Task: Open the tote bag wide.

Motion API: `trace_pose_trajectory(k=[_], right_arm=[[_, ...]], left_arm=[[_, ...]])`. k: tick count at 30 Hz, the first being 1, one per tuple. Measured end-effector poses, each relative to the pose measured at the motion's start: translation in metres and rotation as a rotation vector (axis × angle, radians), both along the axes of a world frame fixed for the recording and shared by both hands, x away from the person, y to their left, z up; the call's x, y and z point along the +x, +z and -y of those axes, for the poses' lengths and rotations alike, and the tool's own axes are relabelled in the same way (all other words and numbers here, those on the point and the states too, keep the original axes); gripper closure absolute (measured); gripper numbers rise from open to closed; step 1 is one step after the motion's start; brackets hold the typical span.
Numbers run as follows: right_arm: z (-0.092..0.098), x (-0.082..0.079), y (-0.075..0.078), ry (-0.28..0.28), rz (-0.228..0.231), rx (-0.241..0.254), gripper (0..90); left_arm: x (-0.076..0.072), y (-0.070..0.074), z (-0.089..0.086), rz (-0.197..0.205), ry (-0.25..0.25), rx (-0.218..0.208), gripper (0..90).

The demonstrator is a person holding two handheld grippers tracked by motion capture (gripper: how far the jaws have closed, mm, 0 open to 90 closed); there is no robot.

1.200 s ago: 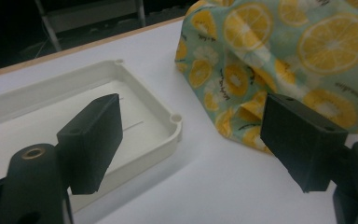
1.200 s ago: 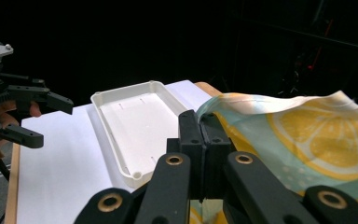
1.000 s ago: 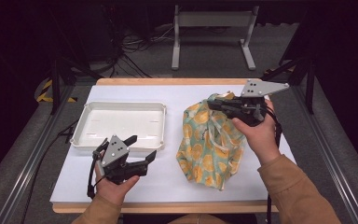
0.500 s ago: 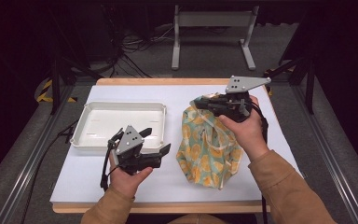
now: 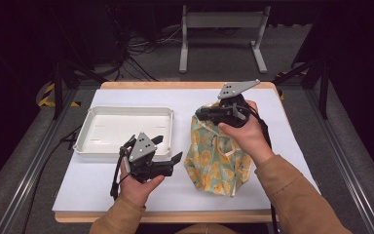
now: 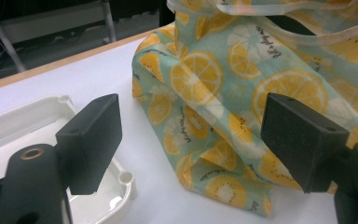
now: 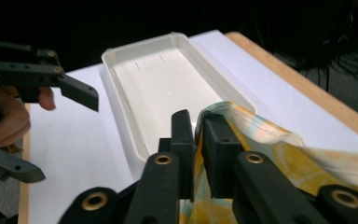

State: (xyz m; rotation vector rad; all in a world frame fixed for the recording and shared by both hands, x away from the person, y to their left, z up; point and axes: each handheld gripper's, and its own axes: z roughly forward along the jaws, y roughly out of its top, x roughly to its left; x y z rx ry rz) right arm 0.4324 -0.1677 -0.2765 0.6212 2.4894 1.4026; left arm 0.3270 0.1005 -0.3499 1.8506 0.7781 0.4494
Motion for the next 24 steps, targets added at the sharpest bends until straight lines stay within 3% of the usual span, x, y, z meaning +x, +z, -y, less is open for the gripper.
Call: trace_pose_trajectory(k=[1, 4, 8, 13, 24], right_arm=[[0.0, 0.0, 0.0, 0.0, 0.0, 0.0, 80.8], [0.001, 0.0, 0.0, -0.013, -0.064, -0.029, 67.0], [0.007, -0.004, 0.003, -0.032, -0.071, -0.048, 62.0], [0.025, -0.013, 0.008, -0.065, -0.095, -0.019, 58.9], [0.052, -0.034, 0.009, -0.083, -0.081, 0.047, 54.5]], left_arm=[[0.0, 0.0, 0.0, 0.0, 0.0, 0.0, 21.1], [0.0, 0.0, 0.0, 0.0, 0.001, 0.002, 21.1], [0.0, -0.001, 0.001, -0.006, -0.001, 0.003, 21.1], [0.0, -0.003, 0.001, -0.011, -0.002, 0.005, 21.1], [0.0, -0.002, 0.007, -0.018, -0.02, -0.004, 21.1]])
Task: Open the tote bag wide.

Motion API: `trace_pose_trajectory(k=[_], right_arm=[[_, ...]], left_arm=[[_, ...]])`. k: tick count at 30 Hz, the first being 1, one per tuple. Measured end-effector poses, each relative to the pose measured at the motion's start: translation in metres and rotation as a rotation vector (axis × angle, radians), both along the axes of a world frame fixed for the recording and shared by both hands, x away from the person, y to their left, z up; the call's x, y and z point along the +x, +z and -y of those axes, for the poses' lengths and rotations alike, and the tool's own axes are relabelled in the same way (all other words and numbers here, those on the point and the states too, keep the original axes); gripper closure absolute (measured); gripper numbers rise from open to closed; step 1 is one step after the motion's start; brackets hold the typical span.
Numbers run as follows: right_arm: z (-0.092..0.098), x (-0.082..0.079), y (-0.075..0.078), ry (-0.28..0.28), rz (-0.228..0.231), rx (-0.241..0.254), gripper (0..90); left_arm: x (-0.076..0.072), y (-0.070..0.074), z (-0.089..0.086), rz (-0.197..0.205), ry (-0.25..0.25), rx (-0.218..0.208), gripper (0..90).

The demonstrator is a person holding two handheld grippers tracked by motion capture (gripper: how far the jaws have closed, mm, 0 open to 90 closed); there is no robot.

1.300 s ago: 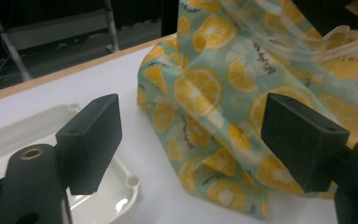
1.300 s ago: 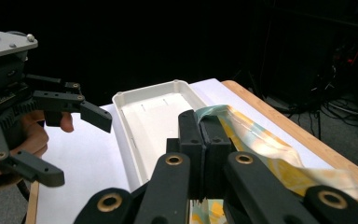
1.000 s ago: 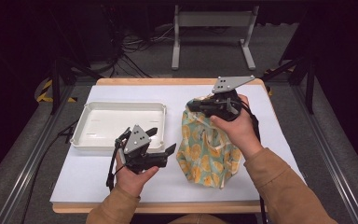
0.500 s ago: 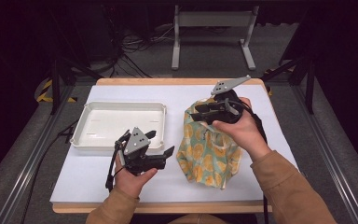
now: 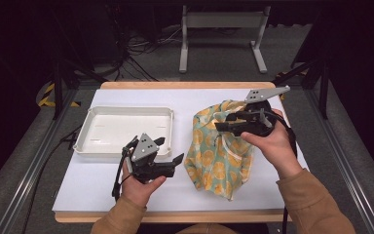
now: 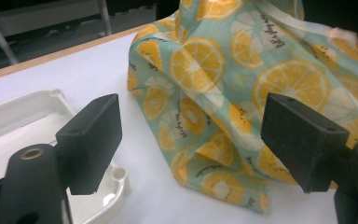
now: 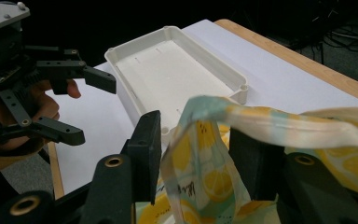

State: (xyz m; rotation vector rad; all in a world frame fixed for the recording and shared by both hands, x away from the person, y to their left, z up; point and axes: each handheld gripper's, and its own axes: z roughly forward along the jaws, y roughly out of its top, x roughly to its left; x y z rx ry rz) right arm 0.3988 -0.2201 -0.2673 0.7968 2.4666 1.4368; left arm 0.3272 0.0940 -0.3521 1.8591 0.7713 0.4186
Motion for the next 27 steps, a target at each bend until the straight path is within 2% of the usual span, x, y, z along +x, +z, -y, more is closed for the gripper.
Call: trace_pose_trajectory(k=[4, 7, 8, 10, 14, 16, 20, 24, 27], right_arm=[[0.013, -0.008, 0.001, -0.015, 0.004, 0.022, 52.1], [0.02, -0.012, 0.001, -0.027, 0.004, 0.028, 50.7], [0.031, -0.018, -0.001, -0.055, 0.011, 0.035, 48.8], [0.035, -0.02, -0.002, -0.061, 0.011, 0.039, 47.8], [0.062, -0.031, -0.01, -0.133, 0.007, 0.054, 42.5], [0.077, -0.037, -0.014, -0.157, 0.005, 0.087, 41.0], [0.097, -0.047, -0.02, -0.205, 0.012, 0.113, 37.4], [0.113, -0.054, -0.024, -0.234, 0.026, 0.155, 36.2], [0.122, -0.057, -0.022, -0.254, 0.041, 0.167, 35.7]], left_arm=[[-0.003, 0.002, 0.001, 0.02, -0.004, 0.011, 21.1], [-0.003, 0.002, 0.002, 0.011, -0.002, 0.005, 21.1], [-0.003, 0.002, 0.001, 0.016, -0.004, 0.011, 21.2], [-0.003, 0.001, 0.001, 0.014, -0.003, 0.01, 21.1], [-0.004, 0.002, 0.002, 0.014, -0.004, 0.008, 21.1], [-0.004, 0.002, 0.003, 0.02, -0.006, 0.009, 21.1], [-0.006, 0.003, 0.006, 0.015, -0.013, 0.004, 21.2], [-0.007, 0.007, 0.009, 0.026, -0.021, 0.004, 21.2], [-0.008, 0.012, 0.013, 0.033, -0.036, -0.006, 21.2]])
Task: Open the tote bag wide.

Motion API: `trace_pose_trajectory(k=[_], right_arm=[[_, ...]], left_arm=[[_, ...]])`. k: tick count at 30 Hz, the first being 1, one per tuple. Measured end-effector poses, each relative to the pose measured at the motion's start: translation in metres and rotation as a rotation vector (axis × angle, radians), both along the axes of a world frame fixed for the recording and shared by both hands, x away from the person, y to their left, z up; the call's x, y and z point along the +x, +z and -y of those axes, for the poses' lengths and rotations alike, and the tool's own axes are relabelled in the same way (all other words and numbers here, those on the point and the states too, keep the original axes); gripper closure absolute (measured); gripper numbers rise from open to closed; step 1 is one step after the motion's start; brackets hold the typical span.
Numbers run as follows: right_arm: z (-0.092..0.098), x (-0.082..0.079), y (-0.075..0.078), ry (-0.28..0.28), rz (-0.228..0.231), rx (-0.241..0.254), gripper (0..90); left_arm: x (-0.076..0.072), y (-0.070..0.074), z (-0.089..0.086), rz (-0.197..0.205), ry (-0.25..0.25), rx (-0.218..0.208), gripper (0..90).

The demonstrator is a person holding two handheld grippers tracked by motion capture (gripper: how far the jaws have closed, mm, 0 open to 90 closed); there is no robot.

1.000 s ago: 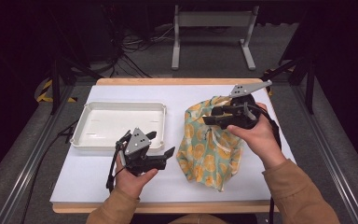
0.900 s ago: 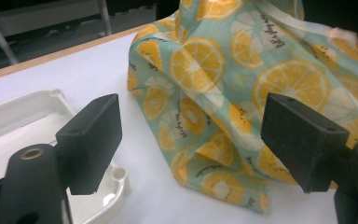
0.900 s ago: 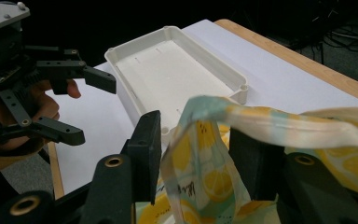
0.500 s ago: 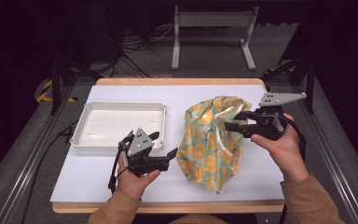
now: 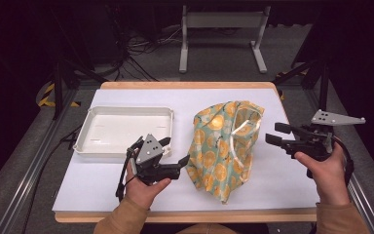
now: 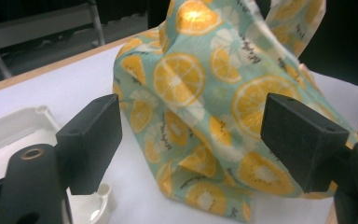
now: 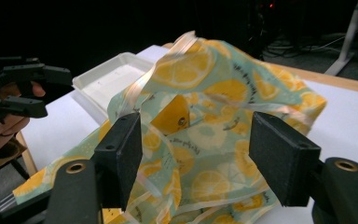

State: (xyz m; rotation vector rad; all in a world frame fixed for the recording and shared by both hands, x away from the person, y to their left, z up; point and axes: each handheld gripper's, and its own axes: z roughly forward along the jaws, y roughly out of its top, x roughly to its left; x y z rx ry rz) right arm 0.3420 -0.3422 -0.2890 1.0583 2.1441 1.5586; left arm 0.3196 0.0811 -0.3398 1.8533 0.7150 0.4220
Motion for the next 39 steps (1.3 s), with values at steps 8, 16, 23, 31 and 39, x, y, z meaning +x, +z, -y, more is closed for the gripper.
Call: trace_pose_trajectory(k=[8, 16, 23, 31, 39], right_arm=[[0.009, 0.0, -0.001, -0.026, 0.001, 0.011, 35.5], [0.029, -0.001, -0.002, -0.081, 0.002, 0.035, 35.6], [0.038, -0.001, -0.003, -0.09, 0.002, 0.054, 35.6], [0.041, -0.002, -0.003, -0.089, 0.004, 0.069, 35.6], [0.041, 0.0, -0.004, -0.086, -0.001, 0.073, 35.4]], left_arm=[[-0.001, 0.023, 0.024, 0.029, -0.074, -0.011, 21.1], [0.001, 0.033, 0.061, 0.045, -0.16, -0.008, 20.8], [0.008, 0.033, 0.084, 0.068, -0.214, -0.002, 20.8], [0.023, 0.029, 0.104, 0.048, -0.239, 0.026, 20.8], [0.041, 0.029, 0.117, 0.041, -0.172, 0.046, 21.5]])
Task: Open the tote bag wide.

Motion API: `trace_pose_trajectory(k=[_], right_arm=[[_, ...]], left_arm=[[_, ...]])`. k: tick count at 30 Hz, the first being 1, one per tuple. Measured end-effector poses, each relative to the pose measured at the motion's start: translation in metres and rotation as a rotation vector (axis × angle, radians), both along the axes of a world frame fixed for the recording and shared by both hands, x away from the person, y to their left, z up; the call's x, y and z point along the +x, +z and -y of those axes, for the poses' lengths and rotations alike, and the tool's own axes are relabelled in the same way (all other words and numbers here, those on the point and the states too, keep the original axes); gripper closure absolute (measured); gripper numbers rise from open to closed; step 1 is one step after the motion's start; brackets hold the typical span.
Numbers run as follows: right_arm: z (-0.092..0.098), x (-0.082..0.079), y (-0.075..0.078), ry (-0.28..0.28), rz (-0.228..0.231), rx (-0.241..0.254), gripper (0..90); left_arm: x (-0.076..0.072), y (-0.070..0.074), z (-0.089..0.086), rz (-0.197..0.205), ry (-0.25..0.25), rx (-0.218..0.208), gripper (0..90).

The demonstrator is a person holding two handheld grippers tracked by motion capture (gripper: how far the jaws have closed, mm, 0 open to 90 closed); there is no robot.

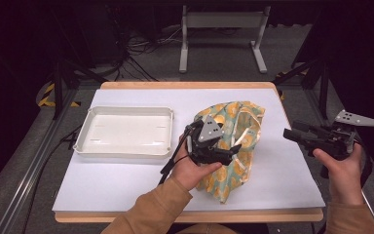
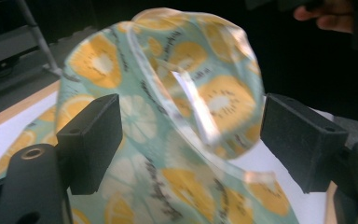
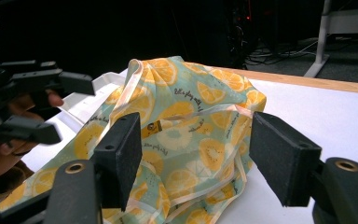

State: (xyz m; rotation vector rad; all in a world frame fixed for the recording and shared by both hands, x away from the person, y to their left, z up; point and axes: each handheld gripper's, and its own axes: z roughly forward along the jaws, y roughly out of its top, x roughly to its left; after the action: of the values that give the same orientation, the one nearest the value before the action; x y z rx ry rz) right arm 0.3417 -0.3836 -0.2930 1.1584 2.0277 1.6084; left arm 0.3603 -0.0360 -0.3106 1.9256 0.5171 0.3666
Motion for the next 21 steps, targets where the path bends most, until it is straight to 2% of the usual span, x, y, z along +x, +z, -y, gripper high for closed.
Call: trace_pose_trajectory(k=[9, 15, 21], right_arm=[[0.001, 0.001, -0.001, 0.0, -0.001, 0.005, 35.3], [0.003, 0.001, -0.001, 0.0, 0.0, 0.009, 35.2], [0.003, 0.001, -0.002, 0.001, 0.001, 0.01, 35.1]], left_arm=[[0.023, 0.01, 0.022, 0.019, 0.058, 0.049, 21.5], [0.032, 0.008, 0.031, 0.029, 0.097, 0.085, 23.2], [0.037, 0.004, 0.036, 0.03, 0.133, 0.101, 26.8]])
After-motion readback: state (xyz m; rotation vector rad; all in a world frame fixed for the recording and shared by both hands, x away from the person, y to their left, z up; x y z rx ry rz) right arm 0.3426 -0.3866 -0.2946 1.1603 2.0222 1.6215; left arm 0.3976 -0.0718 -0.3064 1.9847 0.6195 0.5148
